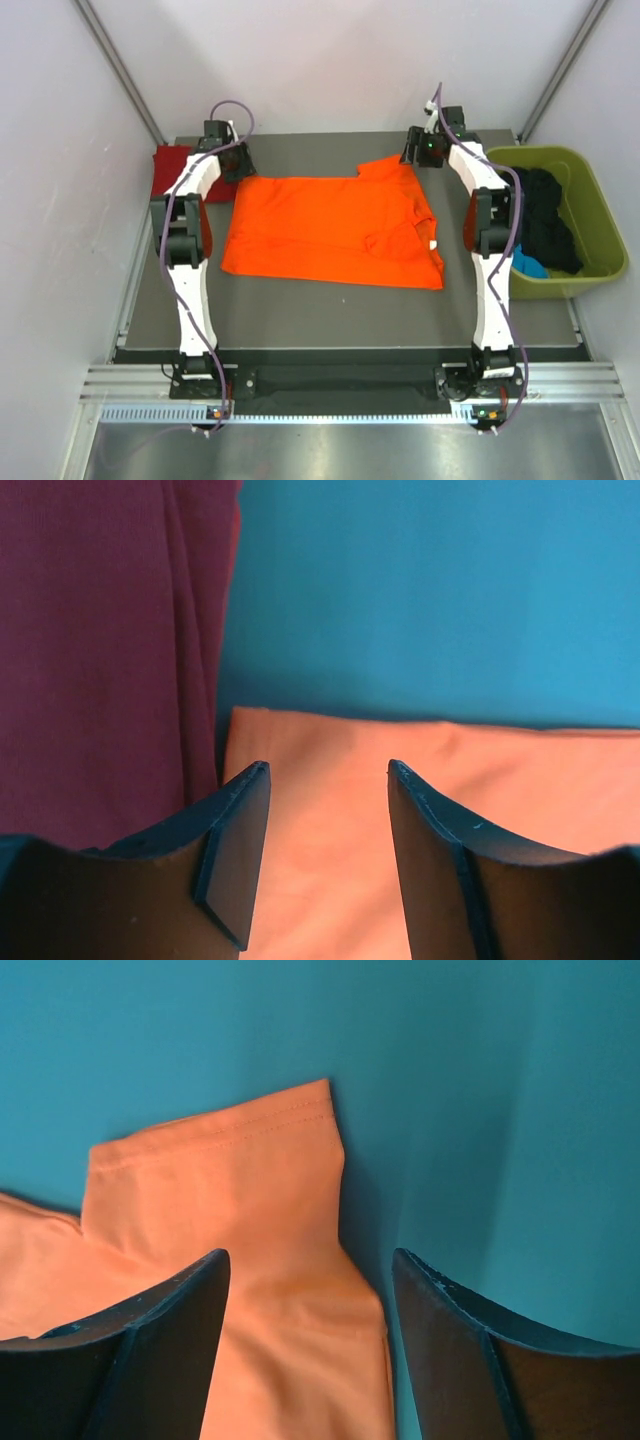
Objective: Fold and stack the t-shirts
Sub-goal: Fold the tshirt
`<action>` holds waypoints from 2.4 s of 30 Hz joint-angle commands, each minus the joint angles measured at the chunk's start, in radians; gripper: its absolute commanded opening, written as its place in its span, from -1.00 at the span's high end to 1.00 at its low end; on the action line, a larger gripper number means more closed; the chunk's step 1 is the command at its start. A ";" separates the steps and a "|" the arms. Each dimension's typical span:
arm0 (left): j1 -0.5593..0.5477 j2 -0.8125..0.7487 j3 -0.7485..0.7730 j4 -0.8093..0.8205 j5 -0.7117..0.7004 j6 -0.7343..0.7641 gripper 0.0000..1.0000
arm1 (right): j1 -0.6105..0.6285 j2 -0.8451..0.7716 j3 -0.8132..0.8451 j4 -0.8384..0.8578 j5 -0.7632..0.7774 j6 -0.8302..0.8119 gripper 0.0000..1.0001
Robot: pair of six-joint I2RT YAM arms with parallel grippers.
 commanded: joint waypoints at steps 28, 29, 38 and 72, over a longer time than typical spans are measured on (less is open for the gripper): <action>-0.009 0.081 0.113 0.079 0.019 0.029 1.00 | -0.007 0.150 0.068 0.374 -0.087 0.212 1.00; -0.007 0.071 0.099 0.085 0.018 0.023 1.00 | -0.007 0.134 0.047 0.451 -0.088 0.211 1.00; -0.007 -0.042 -0.002 0.130 -0.013 0.009 1.00 | -0.009 -0.101 -0.236 0.707 -0.071 0.120 1.00; -0.009 0.117 0.160 0.025 -0.157 0.153 0.33 | -0.029 -0.328 -0.612 0.758 -0.208 -0.042 1.00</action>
